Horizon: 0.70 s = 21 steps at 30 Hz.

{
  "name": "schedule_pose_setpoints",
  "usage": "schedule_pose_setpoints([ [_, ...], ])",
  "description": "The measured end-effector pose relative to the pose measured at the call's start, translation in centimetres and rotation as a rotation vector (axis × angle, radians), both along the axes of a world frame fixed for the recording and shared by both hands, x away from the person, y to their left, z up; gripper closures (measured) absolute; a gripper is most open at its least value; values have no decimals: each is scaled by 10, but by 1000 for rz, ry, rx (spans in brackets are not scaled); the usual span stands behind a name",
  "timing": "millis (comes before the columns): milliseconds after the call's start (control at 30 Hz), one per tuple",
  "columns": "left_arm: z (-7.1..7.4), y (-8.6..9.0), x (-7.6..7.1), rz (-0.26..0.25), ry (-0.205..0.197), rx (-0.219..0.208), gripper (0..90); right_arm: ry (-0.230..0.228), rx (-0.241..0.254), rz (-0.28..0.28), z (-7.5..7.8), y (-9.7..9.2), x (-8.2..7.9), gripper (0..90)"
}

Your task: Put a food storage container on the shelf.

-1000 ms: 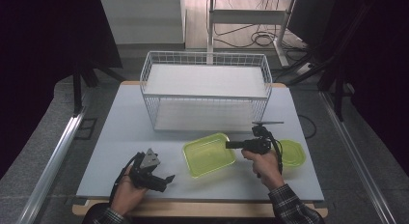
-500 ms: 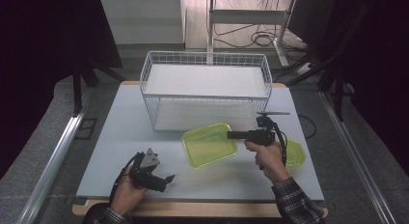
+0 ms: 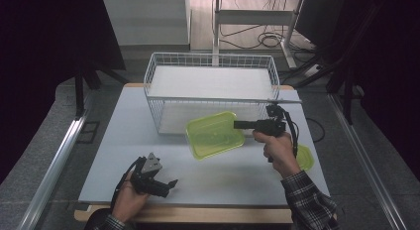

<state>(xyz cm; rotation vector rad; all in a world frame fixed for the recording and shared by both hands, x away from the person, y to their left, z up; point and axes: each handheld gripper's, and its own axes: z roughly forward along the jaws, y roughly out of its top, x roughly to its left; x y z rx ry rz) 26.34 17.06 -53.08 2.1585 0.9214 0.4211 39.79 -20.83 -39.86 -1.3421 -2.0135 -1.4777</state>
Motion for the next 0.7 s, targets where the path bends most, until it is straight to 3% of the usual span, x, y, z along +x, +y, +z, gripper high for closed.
schedule_pose_setpoints([
  [700,0,0,0,-1,5,-7,11,-67,19,-25,54,10,19,797],
])
